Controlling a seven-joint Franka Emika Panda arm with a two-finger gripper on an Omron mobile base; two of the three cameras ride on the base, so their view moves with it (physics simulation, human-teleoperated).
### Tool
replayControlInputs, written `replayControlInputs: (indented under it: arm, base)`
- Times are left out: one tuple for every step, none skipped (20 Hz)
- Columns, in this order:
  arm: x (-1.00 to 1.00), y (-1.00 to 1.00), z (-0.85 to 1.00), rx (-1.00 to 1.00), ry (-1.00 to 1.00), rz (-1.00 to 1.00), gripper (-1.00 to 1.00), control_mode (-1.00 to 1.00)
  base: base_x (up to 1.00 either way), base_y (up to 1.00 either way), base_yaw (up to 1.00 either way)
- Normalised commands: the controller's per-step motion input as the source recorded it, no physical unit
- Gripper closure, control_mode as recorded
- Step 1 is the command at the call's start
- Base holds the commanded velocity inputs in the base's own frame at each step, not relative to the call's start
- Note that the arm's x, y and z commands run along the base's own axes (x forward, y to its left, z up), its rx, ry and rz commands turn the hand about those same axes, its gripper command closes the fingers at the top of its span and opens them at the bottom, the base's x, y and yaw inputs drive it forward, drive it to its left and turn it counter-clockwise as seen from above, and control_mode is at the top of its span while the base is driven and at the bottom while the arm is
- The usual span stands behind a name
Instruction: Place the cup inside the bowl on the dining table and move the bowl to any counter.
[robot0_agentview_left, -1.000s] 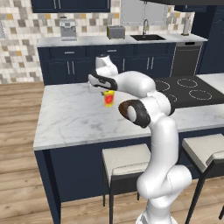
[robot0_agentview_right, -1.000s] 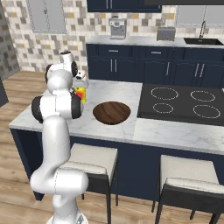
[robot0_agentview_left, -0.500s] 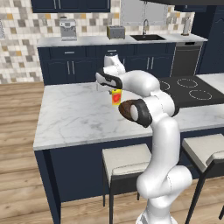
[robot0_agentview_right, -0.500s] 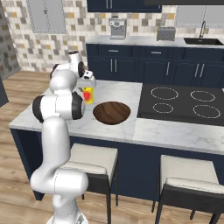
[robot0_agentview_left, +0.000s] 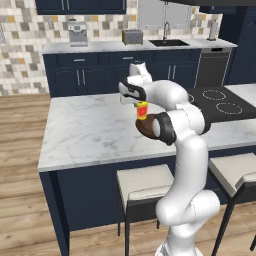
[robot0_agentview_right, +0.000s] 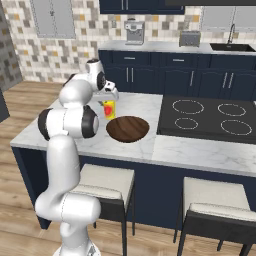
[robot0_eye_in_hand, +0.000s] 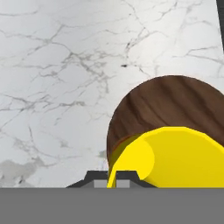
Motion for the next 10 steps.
replayControlInputs:
  arm:
    - [-0.04,-0.46,0.0,0.0,0.0,0.0,1.0,-1.0]
    - [-0.04,-0.45,0.0,0.0,0.0,0.0,1.0,-1.0]
    - [-0.04,-0.45,0.0,0.0,0.0,0.0,1.0,-1.0]
    - [-0.04,-0.44,0.0,0.0,0.0,0.0,1.0,-1.0]
    - [-0.05,-0.44,0.0,0.0,0.0,0.0,1.0,-1.0]
    - [-0.05,-0.41,0.0,0.0,0.0,0.0,1.0,-1.0]
    - [-0.06,-0.39,0.0,0.0,0.0,0.0,1.0,-1.0]
    - [-0.06,-0.39,0.0,0.0,0.0,0.0,1.0,-1.0]
    - [-0.04,-0.36,0.0,0.01,0.0,0.0,1.0,-1.0]
    - [-0.04,-0.36,0.0,0.01,0.0,0.0,1.0,-1.0]
  base:
    - [0.0,0.0,0.0]
    - [0.0,0.0,0.0]
    - [0.0,0.0,0.0]
    - [0.0,0.0,0.0]
    - [0.0,0.0,0.0]
    - [0.0,0.0,0.0]
    - [0.0,0.0,0.0]
    - [0.0,0.0,0.0]
    - [0.0,0.0,0.0]
    - [0.0,0.0,0.0]
